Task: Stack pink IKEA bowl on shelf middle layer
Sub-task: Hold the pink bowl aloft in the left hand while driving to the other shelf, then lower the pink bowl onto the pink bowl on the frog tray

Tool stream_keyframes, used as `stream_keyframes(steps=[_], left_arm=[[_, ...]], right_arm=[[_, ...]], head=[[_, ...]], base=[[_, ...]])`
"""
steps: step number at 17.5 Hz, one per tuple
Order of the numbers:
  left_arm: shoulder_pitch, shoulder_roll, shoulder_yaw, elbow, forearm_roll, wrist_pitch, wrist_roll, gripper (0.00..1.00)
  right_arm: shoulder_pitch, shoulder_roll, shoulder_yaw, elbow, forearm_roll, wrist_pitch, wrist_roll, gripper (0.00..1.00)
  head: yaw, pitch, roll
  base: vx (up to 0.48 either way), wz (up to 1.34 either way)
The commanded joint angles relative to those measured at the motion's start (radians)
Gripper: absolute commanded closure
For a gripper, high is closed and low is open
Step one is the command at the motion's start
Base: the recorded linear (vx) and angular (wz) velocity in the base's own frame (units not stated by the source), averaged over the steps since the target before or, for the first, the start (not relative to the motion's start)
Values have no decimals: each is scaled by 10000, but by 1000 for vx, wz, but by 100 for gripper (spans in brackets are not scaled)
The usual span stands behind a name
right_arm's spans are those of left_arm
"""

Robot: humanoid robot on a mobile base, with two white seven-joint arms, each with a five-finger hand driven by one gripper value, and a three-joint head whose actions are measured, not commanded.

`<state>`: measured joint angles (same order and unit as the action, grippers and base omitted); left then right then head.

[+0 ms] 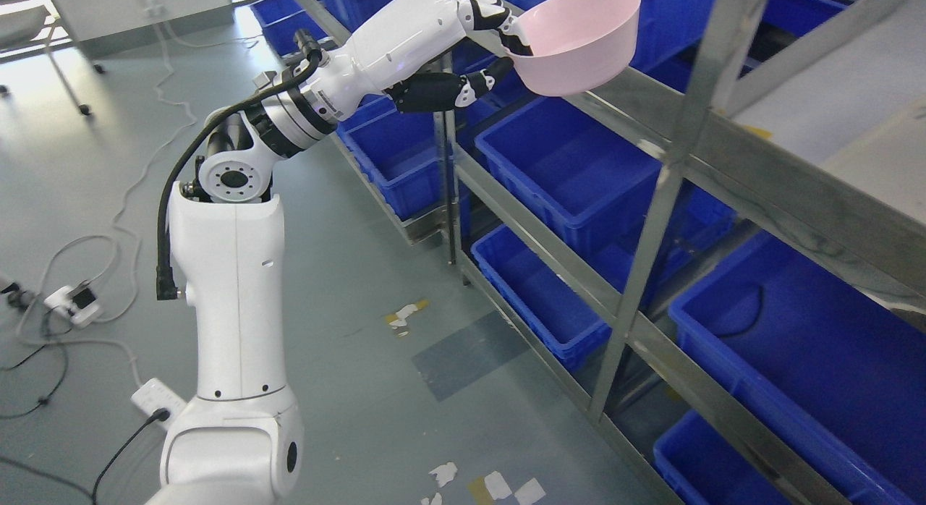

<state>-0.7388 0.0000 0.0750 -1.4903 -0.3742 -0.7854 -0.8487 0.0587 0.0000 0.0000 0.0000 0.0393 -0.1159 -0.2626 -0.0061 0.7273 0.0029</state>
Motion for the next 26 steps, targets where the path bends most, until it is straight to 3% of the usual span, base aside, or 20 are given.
stream_keyframes(steps=[1, 7, 10, 19, 23, 26], left_arm=[[-251, 175, -121, 161, 30, 0, -11, 98], [-1386, 175, 569, 1570, -1394, 0, -532, 98], [-1479, 175, 584, 2154, -2789, 0, -563, 98], [-1648, 175, 997, 2110, -5383, 0, -548, 99], [-1571, 246, 1336, 2185, -5600, 0, -441, 99], [-1647, 175, 435, 2584, -5524, 0, -105, 98]], right_arm=[[-4, -174, 31, -175, 6, 8, 3, 0], [-4, -174, 46, -175, 6, 8, 3, 0], [-4, -174, 46, -175, -9, 8, 3, 0], [-4, -174, 31, -175, 6, 8, 3, 0], [-4, -174, 46, -175, 6, 8, 3, 0], [-4, -174, 46, -175, -9, 8, 3, 0]], head=[[0, 0, 0], [0, 0, 0], [0, 0, 0], [0, -3, 0], [0, -3, 0], [0, -3, 0]], base=[[24, -871], [18, -865], [12, -915], [17, -700], [15, -123], [-4, 66]])
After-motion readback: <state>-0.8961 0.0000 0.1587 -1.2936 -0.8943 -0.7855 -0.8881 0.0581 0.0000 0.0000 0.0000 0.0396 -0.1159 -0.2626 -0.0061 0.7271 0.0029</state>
